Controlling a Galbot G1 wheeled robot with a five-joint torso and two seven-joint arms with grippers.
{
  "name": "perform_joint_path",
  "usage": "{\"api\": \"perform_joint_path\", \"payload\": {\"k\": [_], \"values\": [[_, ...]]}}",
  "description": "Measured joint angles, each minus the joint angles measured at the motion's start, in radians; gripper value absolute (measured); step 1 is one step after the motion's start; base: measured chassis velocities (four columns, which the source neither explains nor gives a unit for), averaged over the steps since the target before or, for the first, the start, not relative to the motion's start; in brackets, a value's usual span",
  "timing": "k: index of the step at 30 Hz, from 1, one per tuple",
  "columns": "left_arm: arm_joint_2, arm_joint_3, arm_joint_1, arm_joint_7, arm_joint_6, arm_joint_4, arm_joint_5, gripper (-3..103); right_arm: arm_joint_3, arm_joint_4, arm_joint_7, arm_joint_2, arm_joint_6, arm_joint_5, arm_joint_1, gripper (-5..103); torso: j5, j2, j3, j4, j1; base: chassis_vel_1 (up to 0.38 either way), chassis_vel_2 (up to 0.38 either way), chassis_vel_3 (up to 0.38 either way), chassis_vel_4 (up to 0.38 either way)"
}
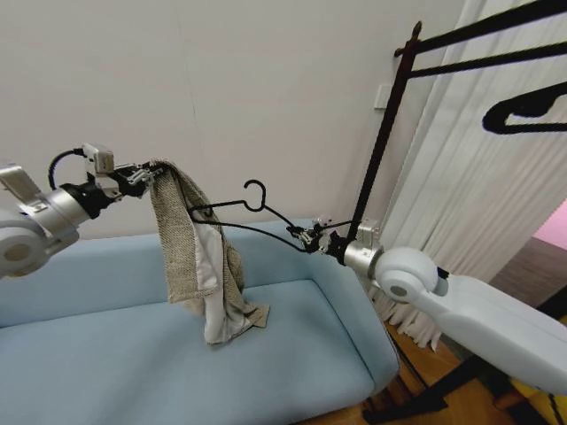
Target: Pick up the clothes from the sofa and hang them on the clothes hanger.
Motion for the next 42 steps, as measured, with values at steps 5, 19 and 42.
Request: {"api": "perform_joint_path", "payload": {"k": [5,19,42], "values": [[-0.001,0.001,0.007,0.002,-0.001,0.002,0.003,7,-0.030,0.007,0.049,0.083,-0.010,0.075,0.070,2,-0.0002,0.000,0.000,0.0003,0.000,0.000,0.000,0.000,0.000],[-0.001,0.003,0.023,0.032,-0.010,0.016,0.021,7,-0.043,0.090,-0.007,0.079,-0.005,0.138,0.035,2,0.0001,0.000,0.000,-0.0008,0.000,0.000,0.000,0.000,0.000],[0.011,0.002,0.011,0.060,-0.016,-0.035,0.003,7,-0.066,-0.075,-0.009,0.288,0.087,0.058,-0.049,2,0.0001,0.000,0.000,-0.0001,0.000,0.000,0.000,0.000,0.000]]}}
